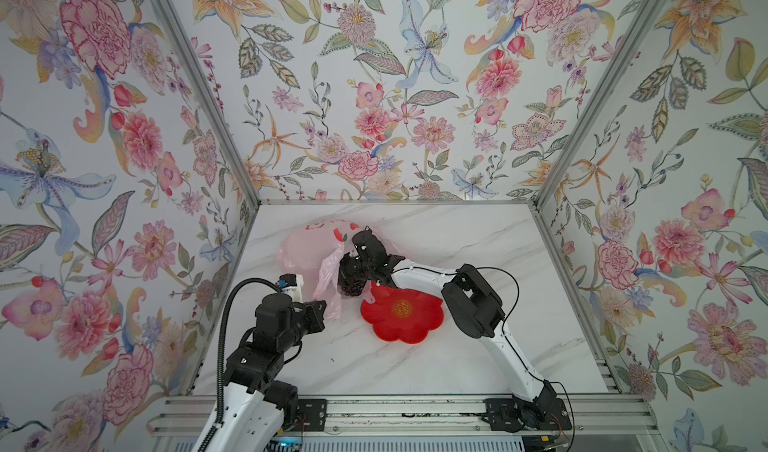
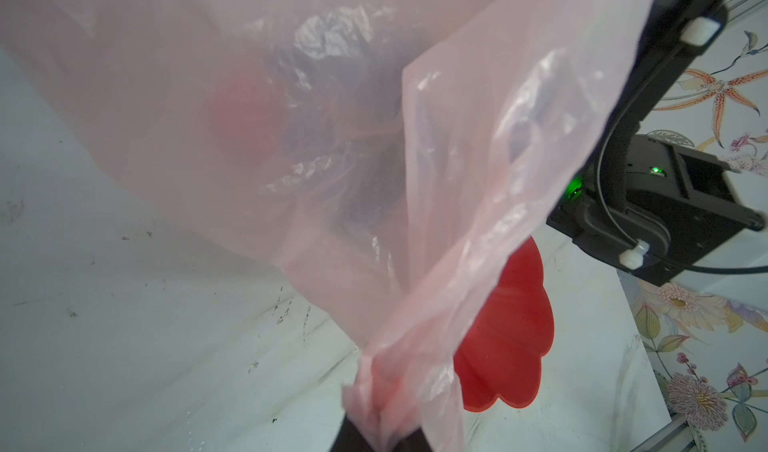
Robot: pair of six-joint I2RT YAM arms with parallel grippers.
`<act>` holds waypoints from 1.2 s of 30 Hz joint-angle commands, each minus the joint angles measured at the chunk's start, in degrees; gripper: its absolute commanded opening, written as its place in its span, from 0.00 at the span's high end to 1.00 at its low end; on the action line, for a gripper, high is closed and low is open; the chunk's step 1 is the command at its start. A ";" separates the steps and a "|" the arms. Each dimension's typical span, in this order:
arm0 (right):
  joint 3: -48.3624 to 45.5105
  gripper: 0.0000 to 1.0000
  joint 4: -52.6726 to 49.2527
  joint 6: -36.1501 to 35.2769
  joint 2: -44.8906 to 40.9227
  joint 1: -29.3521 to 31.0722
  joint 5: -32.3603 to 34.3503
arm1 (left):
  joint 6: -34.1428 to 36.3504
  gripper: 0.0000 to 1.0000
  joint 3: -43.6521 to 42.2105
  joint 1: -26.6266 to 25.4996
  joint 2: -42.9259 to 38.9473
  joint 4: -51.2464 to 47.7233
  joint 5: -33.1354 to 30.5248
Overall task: Place the fruits into the plastic bag
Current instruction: 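Lower the mango deeper into the bag and open the right gripper, then withdraw the open right gripper out of the bag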
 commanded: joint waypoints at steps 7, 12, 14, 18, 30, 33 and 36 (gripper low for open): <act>2.29 0.01 -0.97 -0.32 1.58 0.37 -0.97 | 1.28 1.00 -0.83 0.31 -0.73 1.24 0.49; 2.03 0.01 -1.02 -0.31 1.45 0.41 -0.83 | 1.35 1.00 -0.83 0.33 -0.81 1.31 0.58; 1.94 0.01 -0.98 -0.32 1.38 0.52 -0.85 | 1.33 1.00 -0.80 0.28 -0.82 1.32 0.57; 1.85 0.01 -0.98 -0.40 1.06 0.54 -0.74 | 1.34 1.00 -0.82 0.21 -0.82 1.37 0.58; 0.98 0.01 -2.56 -2.55 -2.20 0.58 -0.39 | 1.26 1.00 -0.84 0.29 -0.93 1.25 0.45; -0.24 0.01 -2.73 -3.08 -3.67 0.52 -0.23 | 1.26 1.00 -0.82 0.26 -1.00 1.23 0.40; -1.83 0.01 -3.30 -4.14 -5.62 0.48 -0.13 | 1.26 1.00 -0.80 0.26 -1.07 1.14 0.27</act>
